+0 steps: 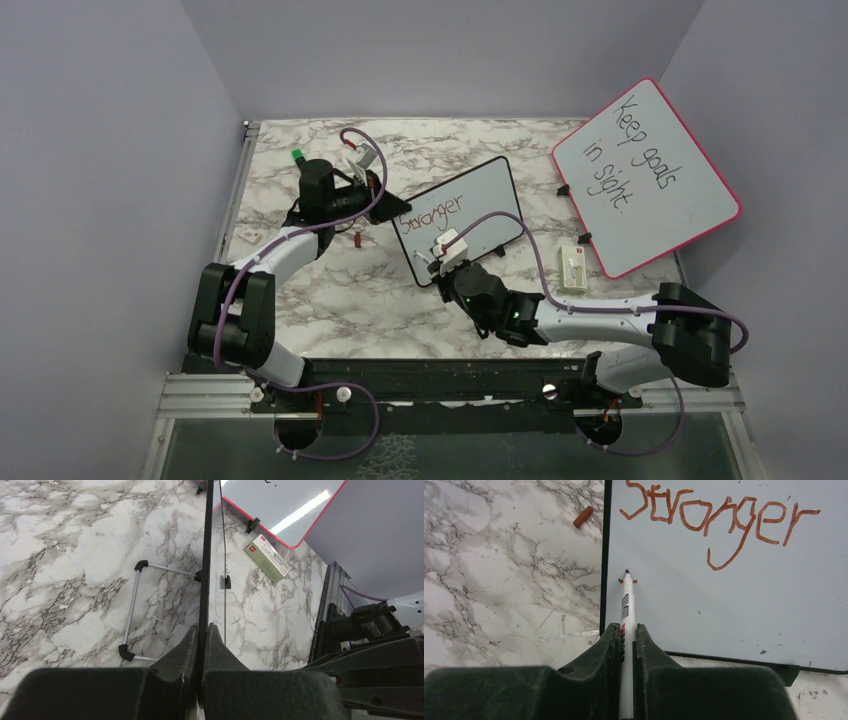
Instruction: Write a sentence on the whiteboard
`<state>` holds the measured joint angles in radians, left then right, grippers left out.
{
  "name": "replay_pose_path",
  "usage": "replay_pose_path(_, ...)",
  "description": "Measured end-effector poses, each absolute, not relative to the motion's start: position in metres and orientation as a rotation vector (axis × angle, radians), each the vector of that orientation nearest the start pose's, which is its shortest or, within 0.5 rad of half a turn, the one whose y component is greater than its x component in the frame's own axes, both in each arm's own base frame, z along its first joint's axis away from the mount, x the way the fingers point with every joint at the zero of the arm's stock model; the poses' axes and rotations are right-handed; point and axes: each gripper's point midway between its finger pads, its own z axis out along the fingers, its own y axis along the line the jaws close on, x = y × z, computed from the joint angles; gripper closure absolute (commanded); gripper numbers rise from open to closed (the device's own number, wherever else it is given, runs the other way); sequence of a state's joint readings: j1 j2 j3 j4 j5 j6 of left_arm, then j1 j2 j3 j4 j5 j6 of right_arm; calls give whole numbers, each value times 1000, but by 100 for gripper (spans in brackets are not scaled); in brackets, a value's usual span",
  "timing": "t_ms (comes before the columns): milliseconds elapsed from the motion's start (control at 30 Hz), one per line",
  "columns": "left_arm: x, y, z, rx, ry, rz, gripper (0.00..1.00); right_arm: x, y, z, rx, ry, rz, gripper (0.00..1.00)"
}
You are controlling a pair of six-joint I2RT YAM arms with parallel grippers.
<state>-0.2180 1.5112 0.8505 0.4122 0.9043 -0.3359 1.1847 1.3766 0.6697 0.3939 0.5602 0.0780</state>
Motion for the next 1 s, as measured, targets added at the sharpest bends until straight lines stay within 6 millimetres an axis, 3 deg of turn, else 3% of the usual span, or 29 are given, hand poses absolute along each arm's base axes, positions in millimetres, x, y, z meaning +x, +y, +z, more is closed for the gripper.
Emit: replay_pose_path(1000,350,-228,193,562,1804,-1201,100,227,327,135,-657,1802,342,99)
